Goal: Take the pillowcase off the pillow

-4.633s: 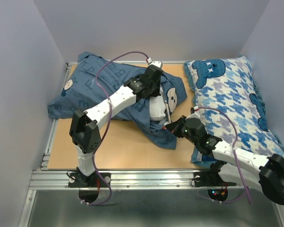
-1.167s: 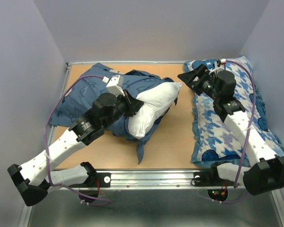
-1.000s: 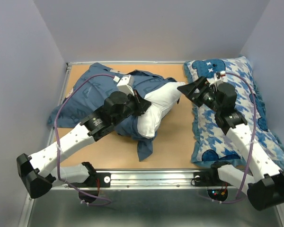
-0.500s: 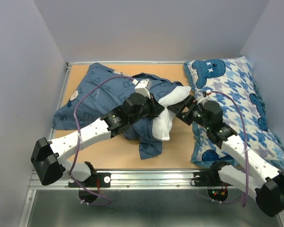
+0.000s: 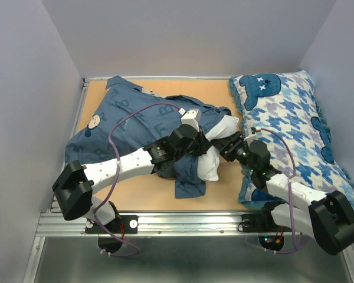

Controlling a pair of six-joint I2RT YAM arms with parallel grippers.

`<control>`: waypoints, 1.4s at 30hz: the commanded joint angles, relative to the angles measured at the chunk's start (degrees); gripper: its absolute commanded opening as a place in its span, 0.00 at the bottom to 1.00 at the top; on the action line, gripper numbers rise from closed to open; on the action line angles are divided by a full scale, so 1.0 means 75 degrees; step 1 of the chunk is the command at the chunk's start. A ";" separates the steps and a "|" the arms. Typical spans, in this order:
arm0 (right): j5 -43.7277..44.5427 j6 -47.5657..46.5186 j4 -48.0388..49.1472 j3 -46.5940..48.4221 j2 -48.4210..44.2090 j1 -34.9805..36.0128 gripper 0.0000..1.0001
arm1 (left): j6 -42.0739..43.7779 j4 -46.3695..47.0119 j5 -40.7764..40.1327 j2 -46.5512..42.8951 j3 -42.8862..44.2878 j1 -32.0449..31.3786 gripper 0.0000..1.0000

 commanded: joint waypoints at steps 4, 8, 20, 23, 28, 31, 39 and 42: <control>0.0276 -0.0078 0.0806 0.0760 -0.0043 0.0239 0.00 | -0.0183 0.1695 0.1338 0.0012 0.0834 -0.0749 0.00; 0.0777 -0.0524 -0.0811 0.1147 -0.0779 0.0251 0.01 | 0.0227 0.1193 0.0860 -0.0081 0.1162 -0.0749 0.00; 0.1518 -0.2094 -0.3813 0.2554 -0.1766 0.0251 0.00 | 0.1552 0.0267 -0.0688 -0.1287 0.1877 -0.0714 0.59; 0.1471 -0.2212 -0.3988 0.2624 -0.1754 0.0251 0.01 | 0.1110 -0.1344 -0.2266 -0.1476 0.2473 -0.0597 0.59; 0.1413 -0.2434 -0.4259 0.2823 -0.1695 0.0262 0.01 | -0.0064 -0.4128 -0.3970 -0.1557 0.2583 0.0515 0.86; 0.1377 -0.2470 -0.4294 0.2905 -0.1672 0.0251 0.01 | -0.0404 -0.3931 -0.3621 -0.2178 0.1648 0.1286 0.86; 0.1377 -0.2528 -0.4505 0.2964 -0.1649 0.0251 0.00 | -0.0428 -0.3940 -0.3384 -0.2052 0.1116 0.1642 0.88; 0.1377 -0.2528 -0.4528 0.2964 -0.1649 0.0251 0.01 | -0.0533 -0.4245 -0.3571 -0.1863 0.1046 0.1677 0.89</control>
